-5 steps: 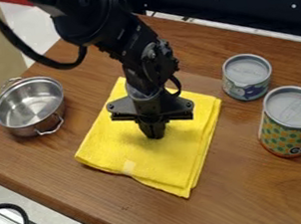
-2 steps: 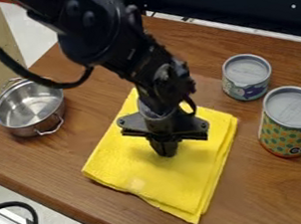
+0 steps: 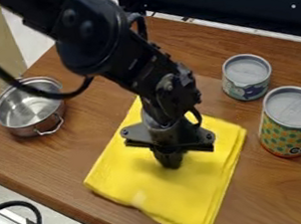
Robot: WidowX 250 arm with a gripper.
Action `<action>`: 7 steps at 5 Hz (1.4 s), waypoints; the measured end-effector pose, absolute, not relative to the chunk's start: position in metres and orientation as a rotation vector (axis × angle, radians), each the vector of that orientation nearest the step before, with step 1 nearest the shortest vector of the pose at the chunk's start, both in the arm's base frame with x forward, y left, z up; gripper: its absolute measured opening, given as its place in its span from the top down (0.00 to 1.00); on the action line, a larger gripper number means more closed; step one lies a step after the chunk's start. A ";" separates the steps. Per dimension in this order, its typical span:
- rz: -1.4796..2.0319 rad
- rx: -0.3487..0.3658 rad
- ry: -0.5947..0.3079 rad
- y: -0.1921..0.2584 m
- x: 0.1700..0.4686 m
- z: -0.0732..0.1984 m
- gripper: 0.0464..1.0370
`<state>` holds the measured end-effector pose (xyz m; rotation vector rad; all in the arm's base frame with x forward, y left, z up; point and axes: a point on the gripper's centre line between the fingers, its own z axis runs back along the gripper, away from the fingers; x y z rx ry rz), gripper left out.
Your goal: Move the yellow cloth to the bottom centre of the table
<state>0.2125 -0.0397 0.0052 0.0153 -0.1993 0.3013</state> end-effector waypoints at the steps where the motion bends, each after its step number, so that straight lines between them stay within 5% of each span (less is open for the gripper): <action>1: 0.313 0.032 -0.161 -0.033 0.211 0.009 0.99; 5: 0.350 -0.001 -0.154 -0.023 0.237 0.052 0.99; 7: 0.300 -0.045 -0.058 -0.020 0.230 0.066 0.99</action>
